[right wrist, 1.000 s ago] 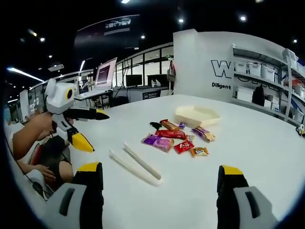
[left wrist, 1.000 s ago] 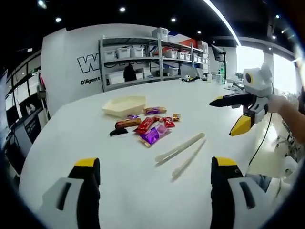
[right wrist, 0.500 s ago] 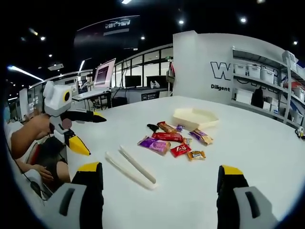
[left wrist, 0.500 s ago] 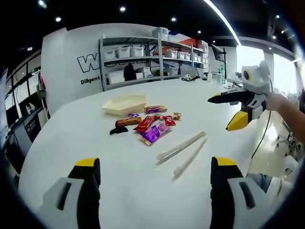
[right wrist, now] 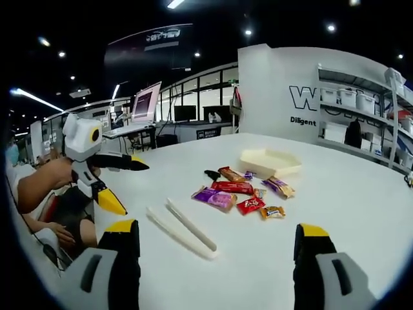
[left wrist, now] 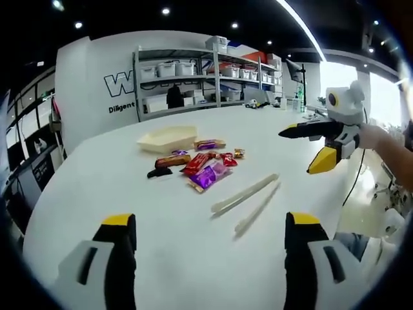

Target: Place the target food into the container with the food tongs after gripping and lifting it, then release it inside without dropping or visibly crushing the food.

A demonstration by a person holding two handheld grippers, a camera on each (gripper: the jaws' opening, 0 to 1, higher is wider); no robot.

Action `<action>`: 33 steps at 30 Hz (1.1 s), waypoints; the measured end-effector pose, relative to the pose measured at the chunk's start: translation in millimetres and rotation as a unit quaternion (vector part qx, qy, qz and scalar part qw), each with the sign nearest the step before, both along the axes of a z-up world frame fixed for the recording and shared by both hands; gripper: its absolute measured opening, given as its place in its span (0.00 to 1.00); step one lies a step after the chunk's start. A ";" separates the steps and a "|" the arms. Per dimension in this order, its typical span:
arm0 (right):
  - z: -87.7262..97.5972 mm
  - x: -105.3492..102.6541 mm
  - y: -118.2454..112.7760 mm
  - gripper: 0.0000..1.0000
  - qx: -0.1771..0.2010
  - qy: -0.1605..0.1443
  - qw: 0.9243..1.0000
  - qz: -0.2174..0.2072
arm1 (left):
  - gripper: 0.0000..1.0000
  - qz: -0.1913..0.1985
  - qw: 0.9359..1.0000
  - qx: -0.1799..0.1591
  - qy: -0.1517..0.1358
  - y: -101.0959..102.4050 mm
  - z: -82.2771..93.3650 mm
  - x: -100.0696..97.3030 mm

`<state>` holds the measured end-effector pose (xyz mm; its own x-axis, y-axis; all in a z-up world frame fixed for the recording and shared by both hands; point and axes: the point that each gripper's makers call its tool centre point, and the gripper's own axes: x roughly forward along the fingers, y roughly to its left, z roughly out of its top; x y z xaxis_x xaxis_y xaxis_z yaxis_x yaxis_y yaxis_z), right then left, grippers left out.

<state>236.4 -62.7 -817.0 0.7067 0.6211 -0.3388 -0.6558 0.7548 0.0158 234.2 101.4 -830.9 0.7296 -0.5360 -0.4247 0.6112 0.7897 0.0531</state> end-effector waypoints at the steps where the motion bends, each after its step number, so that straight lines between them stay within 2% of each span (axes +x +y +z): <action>1: -1.4 0.4 0.3 0.99 0.001 0.000 1.000 0.002 | 0.94 -0.002 1.000 0.002 0.002 -1.1 -2.0 -0.5; 8: -9.3 -0.3 4.0 0.93 0.011 -0.003 1.000 0.023 | 0.89 -0.016 1.000 -0.001 -0.006 -5.9 -5.4 -0.8; 14: -18.4 -2.6 5.4 0.90 -0.003 -0.002 0.999 0.032 | 0.86 -0.024 1.000 -0.003 0.000 -8.5 -8.6 -1.0; 21: -19.2 -3.5 10.3 0.89 -0.005 -0.007 0.999 0.042 | 0.68 -0.075 0.997 -0.009 0.011 -21.7 -14.1 -9.6; 25: -17.7 -4.0 12.9 0.88 -0.002 -0.008 0.999 0.045 | 0.66 -0.080 0.997 -0.010 0.012 -23.8 -15.8 -10.8; 29: -18.4 -6.2 16.2 0.85 -0.005 -0.007 0.999 0.054 | 0.54 -0.100 0.995 -0.009 0.010 -27.5 -16.2 -14.5; 33: -19.2 -7.0 20.0 0.82 -0.007 -0.005 0.998 0.061 | 0.48 -0.106 0.994 -0.011 0.010 -29.6 -16.8 -16.5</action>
